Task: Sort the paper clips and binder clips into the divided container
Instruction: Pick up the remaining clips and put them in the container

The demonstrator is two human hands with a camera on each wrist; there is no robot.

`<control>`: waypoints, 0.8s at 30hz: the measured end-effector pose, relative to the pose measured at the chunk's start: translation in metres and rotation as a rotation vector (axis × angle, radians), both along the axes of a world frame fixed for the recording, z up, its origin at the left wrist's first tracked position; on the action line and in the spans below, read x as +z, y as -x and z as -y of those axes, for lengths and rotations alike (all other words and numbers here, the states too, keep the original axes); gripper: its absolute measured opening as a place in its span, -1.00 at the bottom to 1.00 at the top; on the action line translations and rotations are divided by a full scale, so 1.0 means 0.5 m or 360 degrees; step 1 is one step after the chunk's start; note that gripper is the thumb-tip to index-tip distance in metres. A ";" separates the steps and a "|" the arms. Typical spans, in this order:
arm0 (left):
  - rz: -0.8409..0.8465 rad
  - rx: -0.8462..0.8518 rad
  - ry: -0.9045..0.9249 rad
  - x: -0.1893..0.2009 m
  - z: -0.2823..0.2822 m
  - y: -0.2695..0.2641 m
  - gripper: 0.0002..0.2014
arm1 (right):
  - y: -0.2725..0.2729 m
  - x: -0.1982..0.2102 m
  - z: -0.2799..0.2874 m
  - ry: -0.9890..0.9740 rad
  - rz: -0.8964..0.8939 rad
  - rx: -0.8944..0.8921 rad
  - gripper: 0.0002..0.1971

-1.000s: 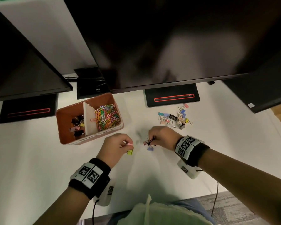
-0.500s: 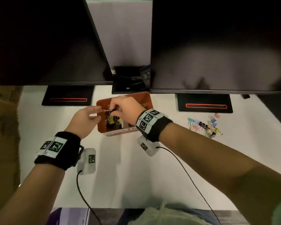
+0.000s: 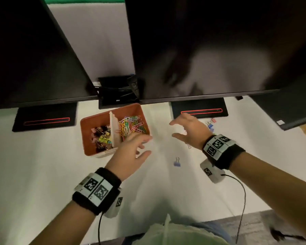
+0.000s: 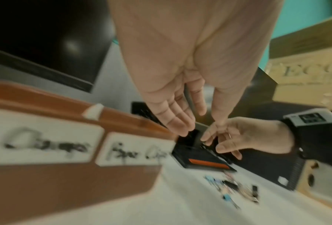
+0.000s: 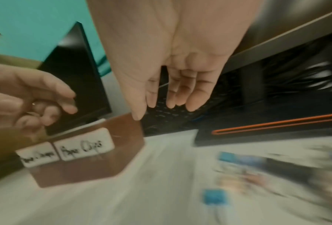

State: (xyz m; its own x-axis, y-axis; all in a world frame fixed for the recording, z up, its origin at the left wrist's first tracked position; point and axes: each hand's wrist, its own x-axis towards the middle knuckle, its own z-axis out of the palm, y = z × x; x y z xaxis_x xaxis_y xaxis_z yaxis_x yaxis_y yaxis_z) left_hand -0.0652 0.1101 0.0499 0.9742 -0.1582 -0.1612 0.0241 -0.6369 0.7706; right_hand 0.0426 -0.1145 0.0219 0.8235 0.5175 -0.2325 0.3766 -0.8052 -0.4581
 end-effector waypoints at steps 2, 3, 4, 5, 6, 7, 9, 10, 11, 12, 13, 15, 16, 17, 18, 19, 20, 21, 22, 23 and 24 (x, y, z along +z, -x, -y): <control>-0.0059 -0.0197 -0.0049 -0.033 0.059 -0.017 -0.57 | -0.001 -0.006 0.071 0.0165 -0.0034 -0.0144 -0.53; -0.0081 -0.0287 -0.0082 -0.049 0.085 -0.025 -0.54 | -0.001 -0.009 0.100 0.0236 -0.0056 -0.0197 -0.49; -0.0111 -0.0367 -0.0122 -0.067 0.110 -0.034 -0.50 | -0.001 -0.011 0.125 0.0307 -0.0082 -0.0234 -0.44; -0.0153 -0.0433 -0.0175 -0.085 0.132 -0.042 -0.46 | -0.001 -0.015 0.147 0.0364 -0.0118 -0.0263 -0.41; -0.0207 -0.0492 -0.0247 -0.104 0.152 -0.049 -0.42 | -0.001 -0.019 0.166 0.0400 -0.0168 -0.0293 -0.37; -0.0263 -0.0545 -0.0330 -0.121 0.170 -0.055 -0.37 | -0.001 -0.025 0.182 0.0416 -0.0229 -0.0318 -0.35; -0.0364 -0.0620 -0.0444 -0.149 0.197 -0.065 -0.28 | 0.000 -0.038 0.205 0.0427 -0.0337 -0.0309 -0.31; -0.0411 -0.0631 -0.0449 -0.159 0.208 -0.068 -0.27 | 0.000 -0.046 0.213 0.0433 -0.0377 -0.0285 -0.31; -0.0447 -0.0626 -0.0437 -0.169 0.216 -0.070 -0.30 | -0.001 -0.053 0.218 0.0429 -0.0405 -0.0265 -0.31; -0.0460 -0.0610 -0.0429 -0.177 0.222 -0.071 -0.37 | -0.002 -0.061 0.221 0.0414 -0.0419 -0.0249 -0.32; -0.0458 -0.0587 -0.0426 -0.184 0.226 -0.073 -0.46 | -0.005 -0.069 0.223 0.0393 -0.0413 -0.0232 -0.34; -0.0461 -0.0526 -0.0407 -0.194 0.233 -0.075 -0.69 | -0.011 -0.081 0.223 0.0342 -0.0373 -0.0207 -0.39; -0.0470 -0.0504 -0.0402 -0.198 0.234 -0.077 -0.80 | -0.014 -0.087 0.223 0.0315 -0.0359 -0.0201 -0.42; -0.0481 -0.0489 -0.0403 -0.199 0.236 -0.078 -0.87 | -0.018 -0.091 0.223 0.0282 -0.0356 -0.0197 -0.46; -0.0493 -0.0477 -0.0402 -0.200 0.236 -0.079 -0.92 | -0.021 -0.093 0.223 0.0243 -0.0356 -0.0189 -0.51; -0.0504 -0.0465 -0.0401 -0.202 0.236 -0.081 -0.93 | -0.023 -0.095 0.223 0.0200 -0.0352 -0.0176 -0.58; -0.0512 -0.0453 -0.0404 -0.201 0.237 -0.082 -0.93 | -0.026 -0.096 0.223 0.0156 -0.0344 -0.0157 -0.67; -0.0516 -0.0441 -0.0410 -0.202 0.237 -0.084 -0.92 | -0.028 -0.096 0.224 0.0116 -0.0340 -0.0141 -0.74; -0.0510 -0.0427 -0.0415 -0.201 0.237 -0.085 -0.90 | -0.029 -0.097 0.226 0.0082 -0.0347 -0.0130 -0.77; -0.0500 -0.0404 -0.0417 -0.201 0.237 -0.088 -0.89 | -0.030 -0.097 0.227 0.0063 -0.0365 -0.0122 -0.79; -0.0480 -0.0375 -0.0415 -0.198 0.239 -0.091 -0.89 | -0.030 -0.096 0.230 0.0054 -0.0377 -0.0111 -0.79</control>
State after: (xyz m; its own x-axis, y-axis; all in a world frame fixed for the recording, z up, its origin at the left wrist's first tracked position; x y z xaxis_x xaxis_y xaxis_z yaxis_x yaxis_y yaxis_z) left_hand -0.0197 -0.0096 -0.0492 0.8200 -0.2863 -0.4956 0.0540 -0.8234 0.5649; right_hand 0.0576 -0.2294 -0.0261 0.7773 0.4502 -0.4395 0.2051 -0.8417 -0.4995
